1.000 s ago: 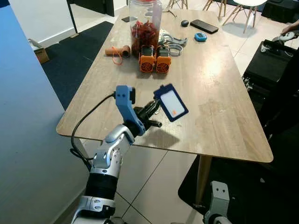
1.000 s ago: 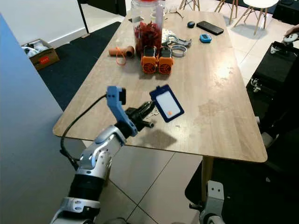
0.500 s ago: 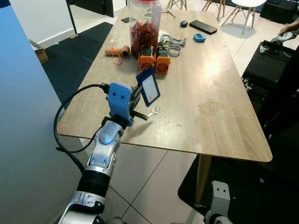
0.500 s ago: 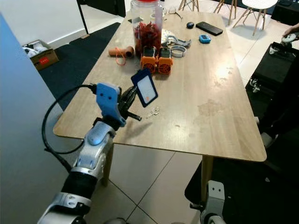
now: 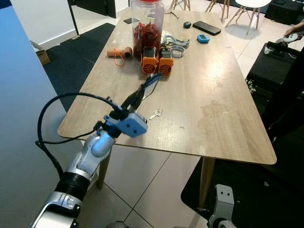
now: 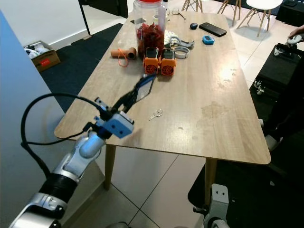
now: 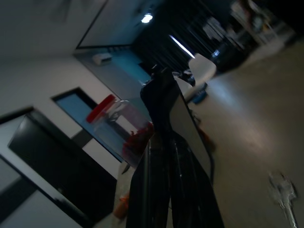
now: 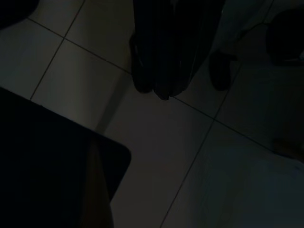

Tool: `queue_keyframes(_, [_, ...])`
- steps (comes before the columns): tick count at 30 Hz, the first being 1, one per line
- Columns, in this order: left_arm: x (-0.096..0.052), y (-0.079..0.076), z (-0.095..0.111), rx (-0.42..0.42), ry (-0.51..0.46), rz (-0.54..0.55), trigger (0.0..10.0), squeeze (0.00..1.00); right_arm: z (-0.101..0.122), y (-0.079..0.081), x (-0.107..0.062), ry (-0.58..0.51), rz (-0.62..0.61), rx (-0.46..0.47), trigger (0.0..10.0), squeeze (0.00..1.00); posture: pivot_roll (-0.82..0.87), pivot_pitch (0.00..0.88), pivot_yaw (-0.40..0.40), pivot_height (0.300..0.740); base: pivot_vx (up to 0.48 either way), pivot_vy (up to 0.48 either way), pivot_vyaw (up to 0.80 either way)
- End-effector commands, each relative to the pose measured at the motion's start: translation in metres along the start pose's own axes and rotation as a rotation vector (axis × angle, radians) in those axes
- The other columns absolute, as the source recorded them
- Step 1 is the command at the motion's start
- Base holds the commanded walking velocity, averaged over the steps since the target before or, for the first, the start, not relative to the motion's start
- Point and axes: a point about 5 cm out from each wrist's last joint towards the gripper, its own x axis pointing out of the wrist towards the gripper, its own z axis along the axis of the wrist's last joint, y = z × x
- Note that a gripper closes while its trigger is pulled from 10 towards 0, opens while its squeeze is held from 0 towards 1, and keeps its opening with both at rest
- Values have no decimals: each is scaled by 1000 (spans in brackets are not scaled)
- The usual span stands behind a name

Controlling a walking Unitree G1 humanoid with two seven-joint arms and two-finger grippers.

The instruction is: Hang keys on a hook

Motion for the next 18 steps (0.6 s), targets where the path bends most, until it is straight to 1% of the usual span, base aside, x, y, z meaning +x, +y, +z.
queue_keyframes(1, [-8, -12, -4, 65, -5, -74, 0, 0, -3, -2, -1, 12, -5, 4, 10000, 0, 46, 47, -18, 740, 0, 0, 0])
queue_keyframes(2, [-8, -12, -4, 65, -5, -74, 0, 0, -3, -2, -1, 12, -5, 4, 10000, 0, 46, 47, -18, 740, 0, 0, 0])
queue_keyframes(3, [-11, -19, -6, 99, -2, -105, 0, 0, -3, -1, -1, 11, -5, 4, 10000, 0, 46, 47, -18, 740, 0, 0, 0])
queue_keyframes(4, [-11, -19, -6, 99, -2, -105, 0, 0, -3, -1, -1, 11, -5, 4, 10000, 0, 46, 47, -18, 740, 0, 0, 0])
queue_keyframes(5, [-16, -32, -10, 173, 10, -156, 0, 0, -3, -1, -1, 8, -5, 4, 10000, 0, 37, 47, -14, 740, 0, 0, 0])
queue_keyframes(7, [-19, -39, -11, 213, 12, -176, 0, 0, -2, -1, -1, 6, -6, 4, 10000, 0, 37, 47, -14, 740, 0, 0, 0])
queue_keyframes(8, [-19, -39, -11, 213, 12, -176, 0, 0, -2, -1, -1, 6, -6, 4, 10000, 0, 37, 47, -14, 740, 0, 0, 0])
queue_keyframes(9, [-24, -45, -13, 237, 19, -200, 0, 0, -2, -1, -1, 5, -8, 3, 10000, 0, 37, 47, -14, 740, 0, 0, 0])
queue_keyframes(12, [-27, -49, -14, 250, 16, -217, 0, 0, -2, -2, -1, 4, -8, 1, 10000, 0, 38, 48, -15, 740, 0, 0, 0])
queue_keyframes(14, [-31, -55, -16, 265, 23, -239, 0, 0, -2, -3, -1, 4, -10, 0, 10000, 0, 39, 48, -16, 740, 0, 0, 0])
queue_keyframes(18, [-33, -58, -19, 279, 39, -237, 0, 0, -2, -3, -1, 3, -11, 0, 10000, 0, 39, 48, -15, 740, 0, 0, 0])
